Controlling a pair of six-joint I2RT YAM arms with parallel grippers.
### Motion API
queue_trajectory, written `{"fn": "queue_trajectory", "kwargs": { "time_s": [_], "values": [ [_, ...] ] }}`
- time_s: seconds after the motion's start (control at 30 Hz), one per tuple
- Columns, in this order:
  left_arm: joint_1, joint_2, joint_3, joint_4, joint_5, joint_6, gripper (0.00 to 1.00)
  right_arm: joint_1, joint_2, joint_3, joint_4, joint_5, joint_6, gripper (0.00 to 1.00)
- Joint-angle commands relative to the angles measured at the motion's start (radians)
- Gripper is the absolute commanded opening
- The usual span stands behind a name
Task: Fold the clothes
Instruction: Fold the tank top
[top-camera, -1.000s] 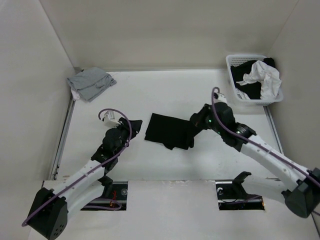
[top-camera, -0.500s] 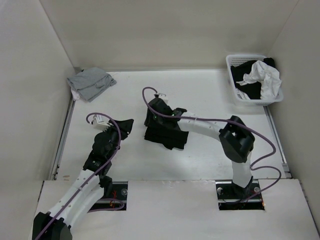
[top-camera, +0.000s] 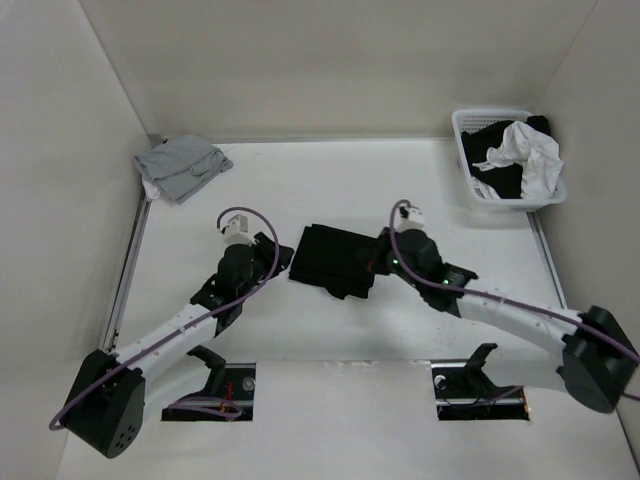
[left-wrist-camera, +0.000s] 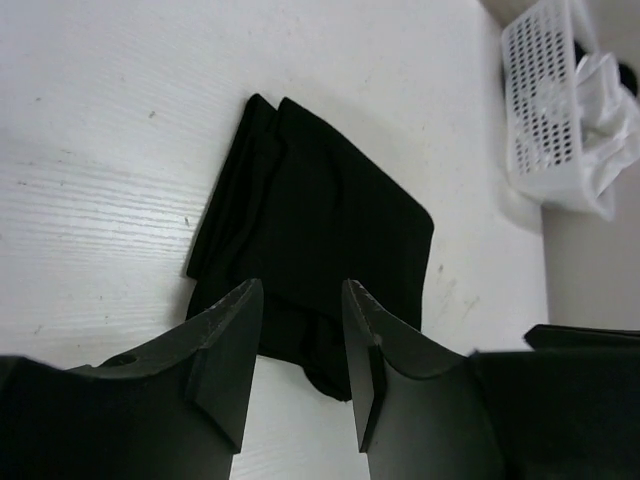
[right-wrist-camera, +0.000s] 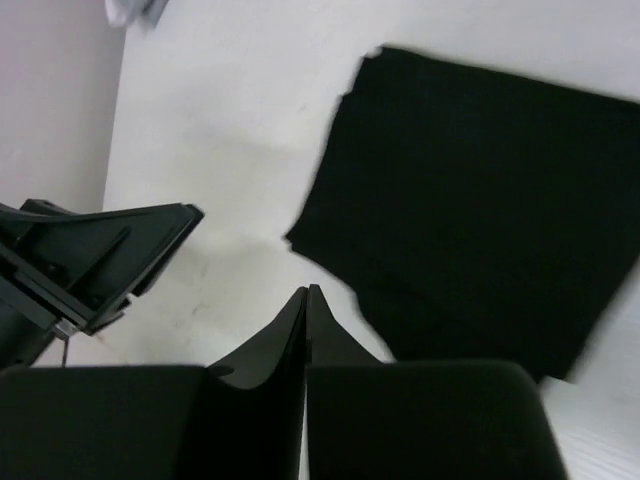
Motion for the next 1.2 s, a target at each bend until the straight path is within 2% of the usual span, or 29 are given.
{"fn": "queue_trajectory", "kwargs": {
  "time_s": [0.0, 0.1, 0.17, 0.27, 0.37, 0.53, 1.17],
  "values": [
    [-0.018, 0.055, 0.080, 0.001, -0.027, 0.086, 0.37, -0.097, -0.180, -0.199, 0.148, 0.057, -0.061, 0.03],
    [0.008, 0.049, 0.083, -0.027, -0.032, 0.095, 0.41, -0.250, -0.333, -0.331, 0.189, 0.059, -0.060, 0.14],
    [0.037, 0.024, 0.083, -0.045, -0.036, 0.105, 0.43, -0.362, -0.390, -0.379, 0.221, 0.038, -0.064, 0.27],
    [0.084, -0.009, 0.086, -0.090, -0.059, 0.120, 0.47, -0.488, -0.392, -0.406, 0.286, 0.013, -0.067, 0.54],
    [0.144, -0.010, 0.095, -0.134, -0.056, 0.135, 0.49, -0.562, -0.343, -0.440, 0.361, 0.015, -0.070, 0.68],
    [0.206, 0.029, 0.072, -0.140, -0.048, 0.125, 0.51, -0.584, -0.254, -0.500, 0.445, 0.018, -0.043, 0.71],
    [0.138, 0.129, 0.098, -0.085, -0.048, 0.163, 0.51, -0.579, -0.251, -0.491, 0.445, -0.002, -0.047, 0.71]
  ]
}}
